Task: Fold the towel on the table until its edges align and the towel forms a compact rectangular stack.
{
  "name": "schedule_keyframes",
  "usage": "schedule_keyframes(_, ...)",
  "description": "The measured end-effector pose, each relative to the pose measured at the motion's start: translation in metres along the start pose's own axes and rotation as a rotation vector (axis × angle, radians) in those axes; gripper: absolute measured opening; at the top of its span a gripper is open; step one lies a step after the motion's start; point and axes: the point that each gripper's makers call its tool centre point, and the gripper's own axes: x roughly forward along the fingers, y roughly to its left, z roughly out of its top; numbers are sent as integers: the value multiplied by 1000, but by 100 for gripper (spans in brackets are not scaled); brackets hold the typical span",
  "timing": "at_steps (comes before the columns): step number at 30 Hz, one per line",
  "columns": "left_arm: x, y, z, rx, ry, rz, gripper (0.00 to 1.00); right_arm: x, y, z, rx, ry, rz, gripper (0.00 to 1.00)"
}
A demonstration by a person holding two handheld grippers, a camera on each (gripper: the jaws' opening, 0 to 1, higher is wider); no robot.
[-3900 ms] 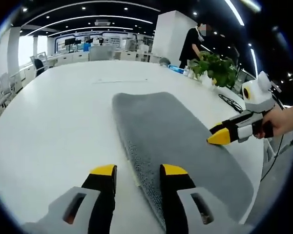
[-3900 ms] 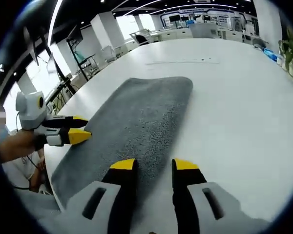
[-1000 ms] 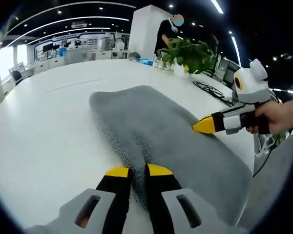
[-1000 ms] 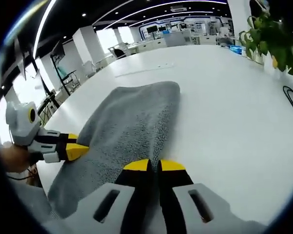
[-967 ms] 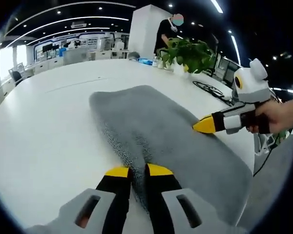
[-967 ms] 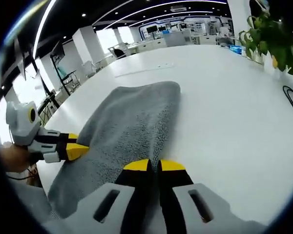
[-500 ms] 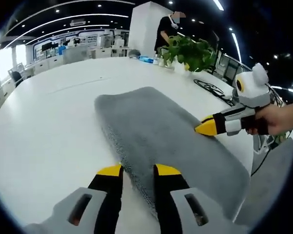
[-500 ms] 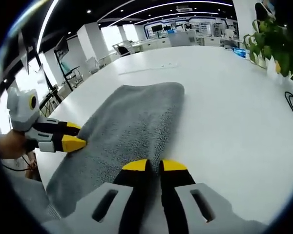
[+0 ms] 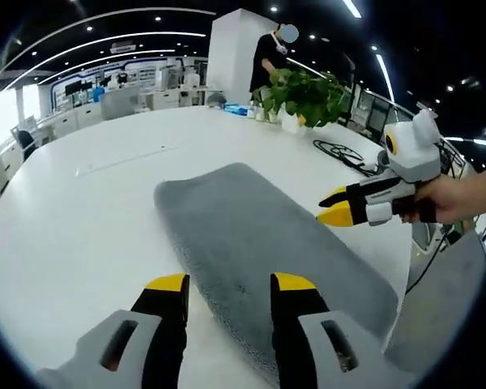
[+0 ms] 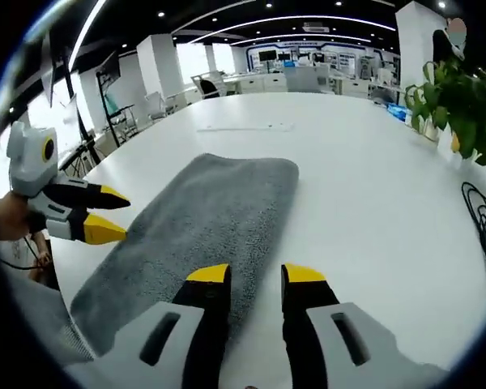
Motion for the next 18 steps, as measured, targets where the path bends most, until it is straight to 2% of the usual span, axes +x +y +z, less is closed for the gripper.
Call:
schedule_keyframes(2, -2, -7, 1, 16, -3, -32, 46, -3, 3, 1, -25, -5, 20, 23)
schedule_keyframes(7, -8, -41, -1, 111, 14, -114, 48, -7, 16, 0, -43, 5, 59, 22)
schedule_keyframes(10, -8, -57, -11, 172, 35, -167, 51, -10, 27, 0, -75, 7, 91, 22)
schedule_keyframes(12, -11, -69, -15, 182, 43, -198, 54, -10, 35, -2, -101, 18, 127, 22)
schedule_keyframes(17, -18, -85, -26, 248, 70, -244, 57, -15, 49, -10, -149, 43, 179, 22)
schedule_keyframes(18, -20, -91, -30, 258, 73, -273, 57, -19, 54, -15, -164, 50, 192, 22)
